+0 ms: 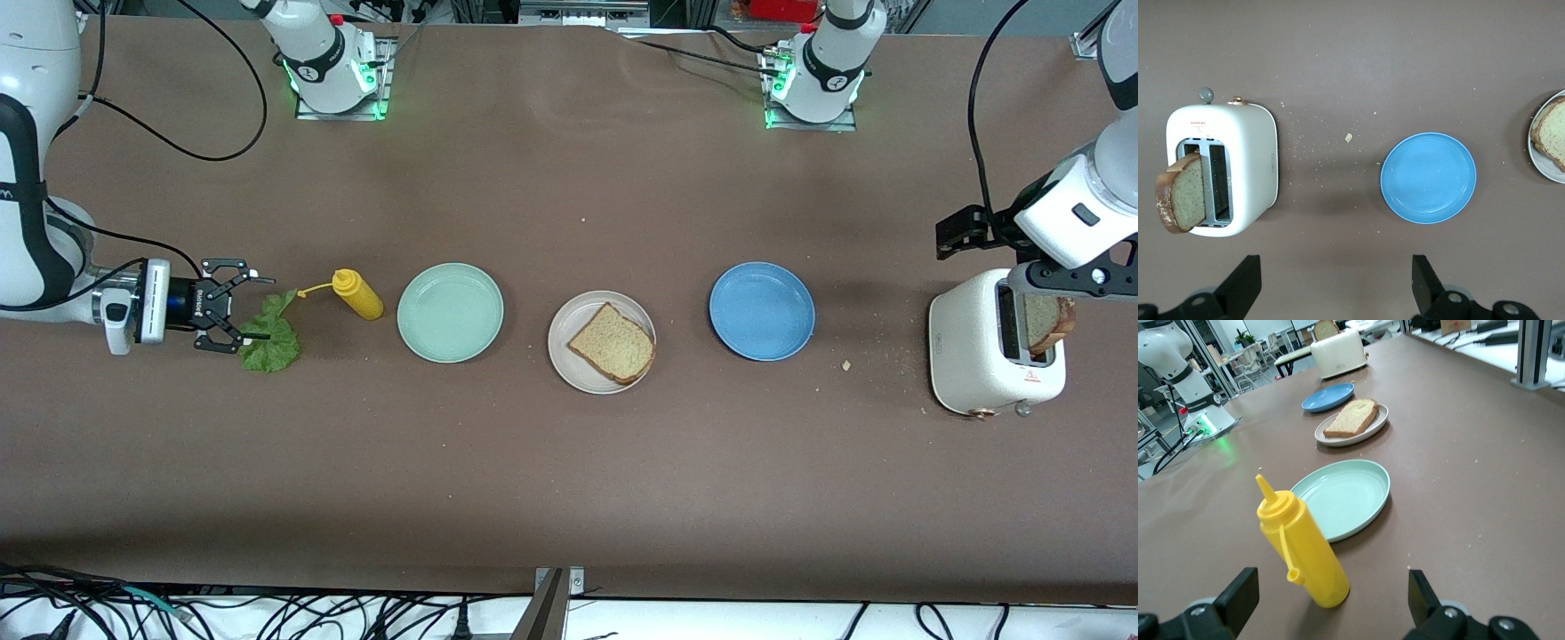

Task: Make sandwich in beige plate with both arms
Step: 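Reach the right gripper to the mustard while the left gripper rises, then grasp the yellow mustard bottle with the right gripper and lift it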

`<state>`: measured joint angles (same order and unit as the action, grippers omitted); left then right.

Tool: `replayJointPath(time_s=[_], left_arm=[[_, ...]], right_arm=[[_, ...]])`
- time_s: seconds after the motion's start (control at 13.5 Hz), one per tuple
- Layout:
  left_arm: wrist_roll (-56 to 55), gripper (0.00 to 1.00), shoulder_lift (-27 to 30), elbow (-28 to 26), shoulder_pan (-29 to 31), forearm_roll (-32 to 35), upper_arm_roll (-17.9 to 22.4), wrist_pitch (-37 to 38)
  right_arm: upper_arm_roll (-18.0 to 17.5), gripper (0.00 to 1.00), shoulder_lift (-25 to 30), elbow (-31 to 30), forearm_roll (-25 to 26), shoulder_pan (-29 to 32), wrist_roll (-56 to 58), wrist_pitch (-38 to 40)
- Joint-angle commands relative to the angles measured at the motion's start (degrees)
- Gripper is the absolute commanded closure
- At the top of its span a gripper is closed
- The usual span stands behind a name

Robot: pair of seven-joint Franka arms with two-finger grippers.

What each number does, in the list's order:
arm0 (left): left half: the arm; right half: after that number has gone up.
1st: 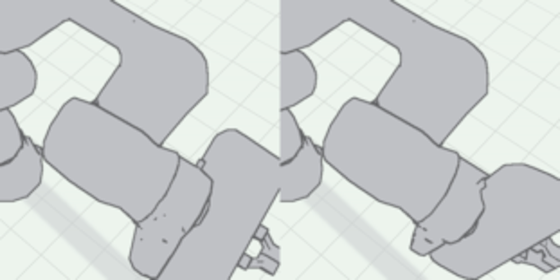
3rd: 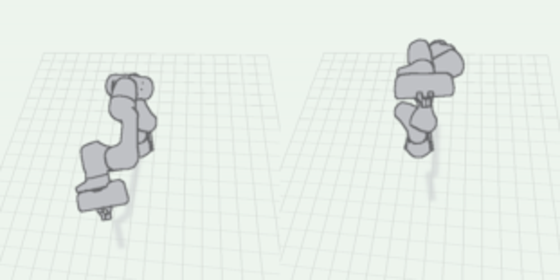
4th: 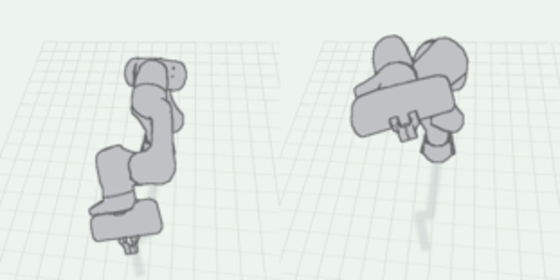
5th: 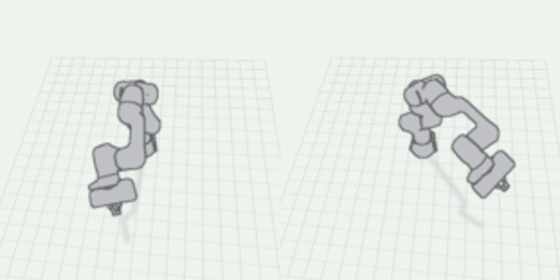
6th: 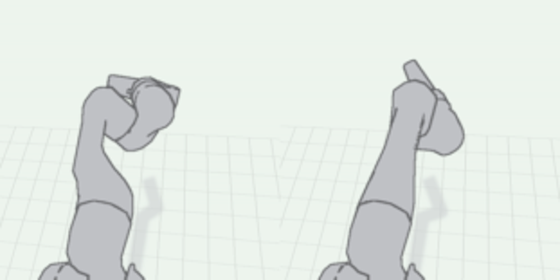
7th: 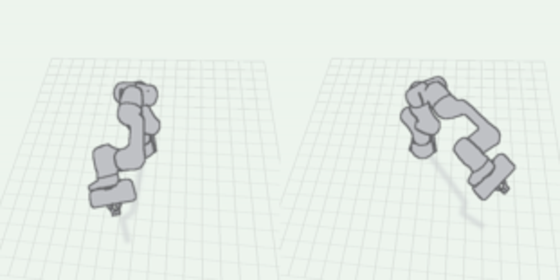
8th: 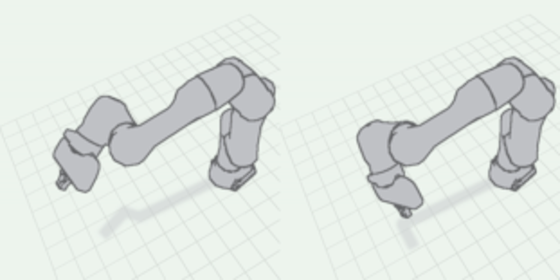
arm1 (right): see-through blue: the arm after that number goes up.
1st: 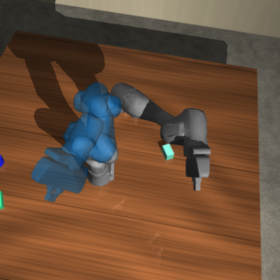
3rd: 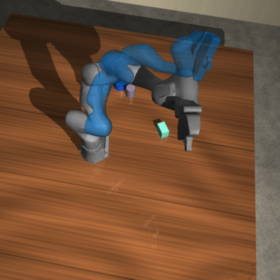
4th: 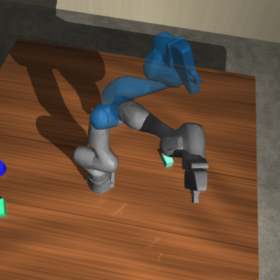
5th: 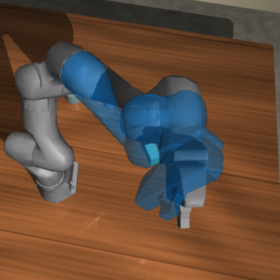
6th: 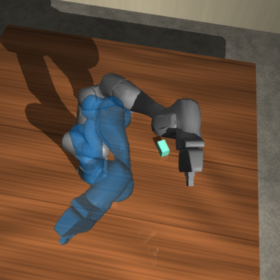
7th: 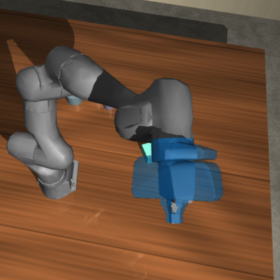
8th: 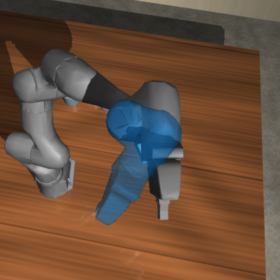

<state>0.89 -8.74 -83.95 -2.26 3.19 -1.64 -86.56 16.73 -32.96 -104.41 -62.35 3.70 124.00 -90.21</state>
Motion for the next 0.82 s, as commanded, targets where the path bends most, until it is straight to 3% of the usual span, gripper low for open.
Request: replayJointPath(time_s=[0.0,0.74], left_arm=[[-0.1,0.0,1.5,-1.8,0.1,2.0,-0.1,-0.9],[2.8,0.0,3.1,-1.5,3.0,-2.1,0.1,0.2]], right_arm=[[0.0,0.01,-3.2,1.0,-4.0,0.4,4.7,3.2],[-0.1,0.01,-9.9,0.9,-5.1,2.2,15.7,8.6]])
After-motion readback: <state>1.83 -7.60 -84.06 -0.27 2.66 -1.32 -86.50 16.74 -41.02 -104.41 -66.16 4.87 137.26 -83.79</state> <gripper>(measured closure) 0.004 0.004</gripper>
